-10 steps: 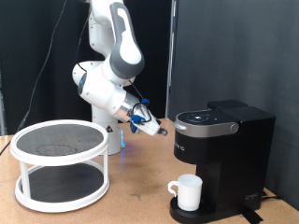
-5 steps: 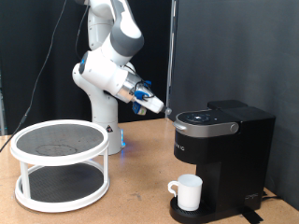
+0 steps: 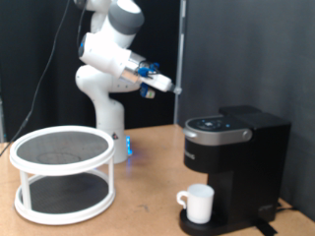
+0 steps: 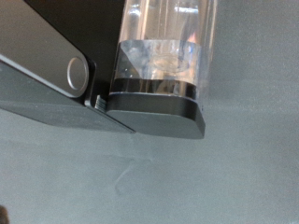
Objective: Make a cup of coffee with the keurig machine
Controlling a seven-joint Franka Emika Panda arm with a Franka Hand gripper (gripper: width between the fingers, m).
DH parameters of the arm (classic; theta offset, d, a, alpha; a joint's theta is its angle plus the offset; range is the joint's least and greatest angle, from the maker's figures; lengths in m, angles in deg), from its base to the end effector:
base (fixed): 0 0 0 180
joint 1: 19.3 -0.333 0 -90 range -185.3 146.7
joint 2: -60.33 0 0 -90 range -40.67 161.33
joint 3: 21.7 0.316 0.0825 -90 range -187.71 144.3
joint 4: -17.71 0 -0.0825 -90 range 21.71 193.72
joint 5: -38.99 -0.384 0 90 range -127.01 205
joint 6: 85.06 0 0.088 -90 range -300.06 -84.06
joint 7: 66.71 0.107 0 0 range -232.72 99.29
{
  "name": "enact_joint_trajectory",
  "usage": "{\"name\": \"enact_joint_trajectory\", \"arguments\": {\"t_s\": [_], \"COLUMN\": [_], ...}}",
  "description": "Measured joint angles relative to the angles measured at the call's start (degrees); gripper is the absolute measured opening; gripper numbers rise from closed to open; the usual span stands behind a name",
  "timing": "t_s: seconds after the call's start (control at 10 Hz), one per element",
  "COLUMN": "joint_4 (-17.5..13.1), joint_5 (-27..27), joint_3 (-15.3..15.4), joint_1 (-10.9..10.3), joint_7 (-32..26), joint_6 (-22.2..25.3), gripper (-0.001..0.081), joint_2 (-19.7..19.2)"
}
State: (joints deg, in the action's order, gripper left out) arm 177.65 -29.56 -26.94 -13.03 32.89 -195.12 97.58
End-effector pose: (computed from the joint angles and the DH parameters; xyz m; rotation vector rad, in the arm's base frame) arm 0.3345 0.0005 0.4132 -0.6864 2.1263 1.1645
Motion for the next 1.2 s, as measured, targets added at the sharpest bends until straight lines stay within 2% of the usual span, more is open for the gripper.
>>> {"name": "enact_joint_trajectory", "arguments": {"t_s": [0.2,0.3,0.5,0.7,0.9,1.0,1.2], "joint_4": [-1.24,-2.58,-5.63,-9.6,-13.62,-15.56,-15.29], "joint_5": [-3.27,-4.7,-2.97,8.25,19.3,23.44,19.69], "joint_3": [0.93,2.74,6.8,11.11,14.62,16.27,16.19], "joint_1": [-0.22,-0.37,-0.32,0.55,1.42,2.75,2.67], "joint_7": [-1.26,-1.27,0.08,2.77,2.03,1.05,1.63], "joint_6": [-2.53,-5.61,-10.72,-13.56,-16.27,-16.62,-17.52], "gripper": [0.0734,0.0734,0.0734,0.0734,0.0734,0.0734,0.0734], "joint_2": [0.1,0.38,0.64,0.42,-0.79,-2.87,-2.75]}}
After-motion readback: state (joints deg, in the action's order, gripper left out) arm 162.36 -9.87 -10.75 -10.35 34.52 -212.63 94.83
